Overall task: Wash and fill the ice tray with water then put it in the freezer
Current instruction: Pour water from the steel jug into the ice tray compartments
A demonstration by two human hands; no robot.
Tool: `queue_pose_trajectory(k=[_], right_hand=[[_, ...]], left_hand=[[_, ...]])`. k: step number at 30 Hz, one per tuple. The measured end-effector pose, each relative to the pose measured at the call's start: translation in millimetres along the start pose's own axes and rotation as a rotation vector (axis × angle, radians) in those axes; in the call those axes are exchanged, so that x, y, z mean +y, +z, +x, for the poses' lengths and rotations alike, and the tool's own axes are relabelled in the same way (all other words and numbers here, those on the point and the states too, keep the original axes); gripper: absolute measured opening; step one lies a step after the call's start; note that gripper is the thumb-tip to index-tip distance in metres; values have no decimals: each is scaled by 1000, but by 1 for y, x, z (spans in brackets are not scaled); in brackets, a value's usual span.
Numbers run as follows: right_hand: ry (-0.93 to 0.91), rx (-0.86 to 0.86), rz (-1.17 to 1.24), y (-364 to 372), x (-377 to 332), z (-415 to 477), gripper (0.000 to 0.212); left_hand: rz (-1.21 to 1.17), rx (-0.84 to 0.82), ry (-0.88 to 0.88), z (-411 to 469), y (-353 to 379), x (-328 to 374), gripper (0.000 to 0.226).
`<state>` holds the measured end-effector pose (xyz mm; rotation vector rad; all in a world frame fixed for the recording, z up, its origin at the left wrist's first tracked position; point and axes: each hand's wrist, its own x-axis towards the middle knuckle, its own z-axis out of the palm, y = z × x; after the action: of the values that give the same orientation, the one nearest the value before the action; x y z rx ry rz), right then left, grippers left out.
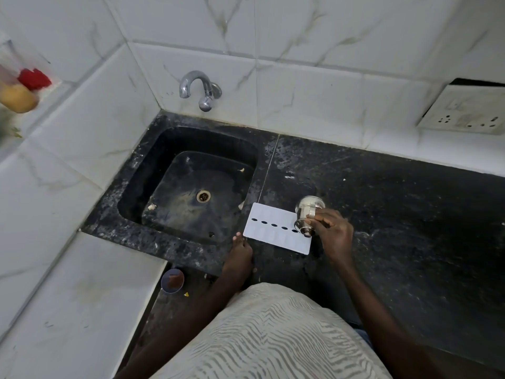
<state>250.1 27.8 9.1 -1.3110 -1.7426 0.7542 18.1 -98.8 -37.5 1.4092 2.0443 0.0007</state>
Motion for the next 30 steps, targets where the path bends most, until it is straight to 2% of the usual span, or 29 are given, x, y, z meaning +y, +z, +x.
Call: queue_pose_trajectory(k=[12,21,27,30], right_hand=[[-22,37,-33,-3,-6,-5,19],[55,30,47,-3,-10,0,19],[179,38,176,1,-13,3,19],[163,15,186,3,-16,2,19]], left_hand=[[7,2,9,1,3,-2,107],[9,12,7,2,4,-3,105],[-3,21,6,2,3,-2,104],[-7,20,10,0,2,-2,104]])
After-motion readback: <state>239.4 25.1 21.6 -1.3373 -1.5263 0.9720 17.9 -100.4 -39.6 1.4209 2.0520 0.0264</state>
